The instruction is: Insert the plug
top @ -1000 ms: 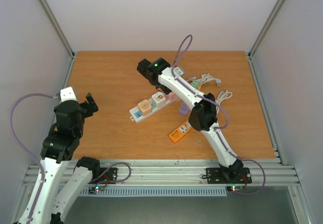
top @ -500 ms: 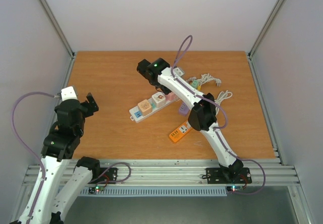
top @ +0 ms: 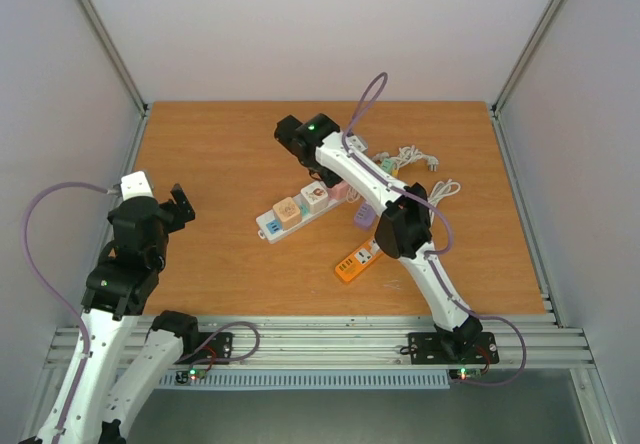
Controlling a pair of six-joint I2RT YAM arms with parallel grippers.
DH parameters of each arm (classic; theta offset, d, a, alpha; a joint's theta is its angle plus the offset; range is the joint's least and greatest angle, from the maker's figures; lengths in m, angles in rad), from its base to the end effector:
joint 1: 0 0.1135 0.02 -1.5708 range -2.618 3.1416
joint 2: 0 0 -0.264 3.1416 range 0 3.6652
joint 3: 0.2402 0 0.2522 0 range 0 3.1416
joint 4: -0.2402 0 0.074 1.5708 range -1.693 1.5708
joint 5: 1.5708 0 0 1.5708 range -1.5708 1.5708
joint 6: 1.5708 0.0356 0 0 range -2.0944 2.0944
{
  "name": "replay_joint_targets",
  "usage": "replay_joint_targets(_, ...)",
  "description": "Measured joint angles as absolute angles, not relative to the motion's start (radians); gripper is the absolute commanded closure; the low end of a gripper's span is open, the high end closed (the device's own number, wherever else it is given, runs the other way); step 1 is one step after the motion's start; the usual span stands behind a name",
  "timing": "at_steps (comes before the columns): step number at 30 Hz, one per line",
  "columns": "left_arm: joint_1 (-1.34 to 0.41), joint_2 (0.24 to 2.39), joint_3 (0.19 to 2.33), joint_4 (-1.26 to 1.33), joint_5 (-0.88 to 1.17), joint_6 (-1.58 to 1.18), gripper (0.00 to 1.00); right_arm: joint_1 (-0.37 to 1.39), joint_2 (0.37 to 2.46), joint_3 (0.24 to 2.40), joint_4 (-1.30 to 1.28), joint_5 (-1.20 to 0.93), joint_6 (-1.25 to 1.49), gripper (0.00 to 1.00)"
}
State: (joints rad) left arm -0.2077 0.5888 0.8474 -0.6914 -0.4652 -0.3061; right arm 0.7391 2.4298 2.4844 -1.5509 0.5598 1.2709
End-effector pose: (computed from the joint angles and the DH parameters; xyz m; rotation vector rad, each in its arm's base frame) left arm 0.1187 -0.0087 0.3364 -0.3880 1.9184 0.1289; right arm 0.3593 0.3019 0.2553 0.7134 2.5127 -0.3203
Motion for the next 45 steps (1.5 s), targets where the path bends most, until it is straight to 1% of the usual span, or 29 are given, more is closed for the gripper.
replay_joint_targets(4, -0.208, 0.590, 0.847, -0.691, -0.466, -0.306, 0.01, 0.716, 2.427, 2.460, -1.529, 0.505, 1.270, 0.99)
replay_joint_targets(12, -0.208, 0.598, 0.847, -0.691, -0.478, -0.306, 0.01, 0.709, 2.408, 2.432, -1.501, 0.482, 1.261, 0.99)
replay_joint_targets(16, -0.208, 0.602, 0.847, -0.691, -0.479, -0.306, 0.01, 0.709, 2.408, 2.432, -1.501, 0.482, 1.258, 0.95)
replay_joint_targets(20, -0.208, 0.605, 0.847, -0.691, -0.479, -0.306, 0.01, 0.709, 2.409, 2.432, -1.500, 0.481, 1.255, 0.94)
replay_joint_targets(23, -0.208, 0.606, 0.847, -0.692, -0.479, -0.306, 0.01, 0.707, 2.409, 2.432, -1.499, 0.477, 1.251, 0.94)
replay_joint_targets(28, -0.208, 0.606, 0.847, -0.691, -0.479, -0.306, 0.01, 0.702, 2.411, 2.437, -1.501, 0.461, 1.248, 0.99)
replay_joint_targets(33, -0.208, 0.607, 0.847, -0.692, -0.480, -0.306, 0.01, 0.679, 2.425, 2.467, -1.517, 0.397, 1.225, 0.98)
replay_joint_targets(38, -0.208, 0.612, 0.847, -0.692, -0.482, -0.306, 0.01, 0.669, 2.445, 2.520, -1.547, 0.365, 1.203, 0.94)
replay_joint_targets(41, -0.208, 0.616, 0.847, -0.692, -0.487, -0.306, 0.01, 0.669, 2.443, 2.523, -1.549, 0.368, 1.194, 0.88)
replay_joint_targets(43, -0.208, 0.617, 0.847, -0.692, -0.487, -0.306, 0.01, 0.672, 2.440, 2.521, -1.549, 0.376, 1.189, 0.83)
replay_joint_targets(45, -0.208, 0.617, 0.847, -0.692, -0.488, -0.306, 0.00, 0.677, 2.435, 2.513, -1.546, 0.389, 1.187, 0.75)
